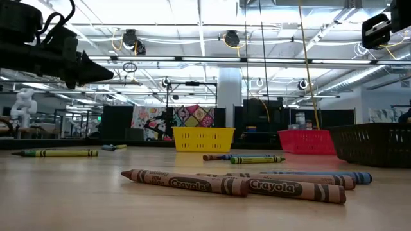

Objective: Sort crayons
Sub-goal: Put the blue crayon into the yellow bin

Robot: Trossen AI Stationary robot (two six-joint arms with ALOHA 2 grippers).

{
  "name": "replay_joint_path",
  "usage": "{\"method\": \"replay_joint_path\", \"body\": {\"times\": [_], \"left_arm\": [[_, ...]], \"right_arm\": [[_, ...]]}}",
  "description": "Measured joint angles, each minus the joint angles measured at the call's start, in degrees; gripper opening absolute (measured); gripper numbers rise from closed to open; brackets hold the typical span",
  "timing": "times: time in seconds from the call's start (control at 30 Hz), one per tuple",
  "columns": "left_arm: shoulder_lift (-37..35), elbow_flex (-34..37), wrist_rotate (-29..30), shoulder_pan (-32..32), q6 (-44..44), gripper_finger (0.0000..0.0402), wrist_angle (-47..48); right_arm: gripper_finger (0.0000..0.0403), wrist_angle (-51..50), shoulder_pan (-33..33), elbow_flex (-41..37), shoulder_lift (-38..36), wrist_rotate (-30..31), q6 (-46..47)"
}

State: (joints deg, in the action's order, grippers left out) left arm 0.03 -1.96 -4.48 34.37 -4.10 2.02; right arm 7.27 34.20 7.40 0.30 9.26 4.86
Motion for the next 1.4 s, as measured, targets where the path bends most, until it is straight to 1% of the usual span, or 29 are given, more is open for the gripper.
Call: {"method": "replay_joint_path", "body": {"times": [0.07,0.17,0.3,0.43,0.57,0.77,0.87,0.97,1.1,1.3,1.4], "left_arm": [[0.0,0.0,0.7,0.0,0.0,0.0109,-0.4],[0.0,0.0,1.7,0.0,0.0,0.0109,-1.2],[0.0,0.0,1.5,0.0,0.0,0.0109,-1.6],[0.0,0.0,1.5,0.0,0.0,0.0109,-1.5],[0.0,0.0,1.3,0.0,0.4,0.0109,-1.5],[0.0,0.0,1.3,0.0,5.2,0.0109,-1.7],[0.0,0.0,1.4,0.0,2.5,0.0109,-2.2],[0.0,0.0,1.5,0.0,-0.8,0.0109,-3.2],[0.0,0.0,1.4,0.0,-1.4,0.0109,-3.5],[0.1,0.0,2.6,0.0,-1.4,0.0109,-4.8],[0.1,-0.5,1.0,0.0,0.2,0.0109,-4.9]], "right_arm": [[0.0047,-1.9,0.0,0.0,0.0,0.2,0.0],[0.0047,-3.9,0.0,0.0,0.1,3.3,0.2],[0.0047,-6.0,0.0,0.0,0.5,8.6,4.0],[0.0047,-7.2,0.0,0.0,0.6,11.5,7.7],[0.0047,-7.4,0.0,0.0,0.6,11.7,7.2],[0.0047,-5.5,0.0,0.0,0.6,11.7,1.2],[0.0047,-3.8,0.0,0.0,0.6,11.7,-1.3],[0.0047,-2.4,0.0,0.0,0.6,12.1,-1.6],[0.0047,-1.0,0.0,0.0,0.6,17.3,-2.0],[0.0047,-1.5,0.0,0.0,0.7,28.5,-3.2],[0.0047,-1.4,0.0,0.0,0.7,34.3,-6.3]]}}
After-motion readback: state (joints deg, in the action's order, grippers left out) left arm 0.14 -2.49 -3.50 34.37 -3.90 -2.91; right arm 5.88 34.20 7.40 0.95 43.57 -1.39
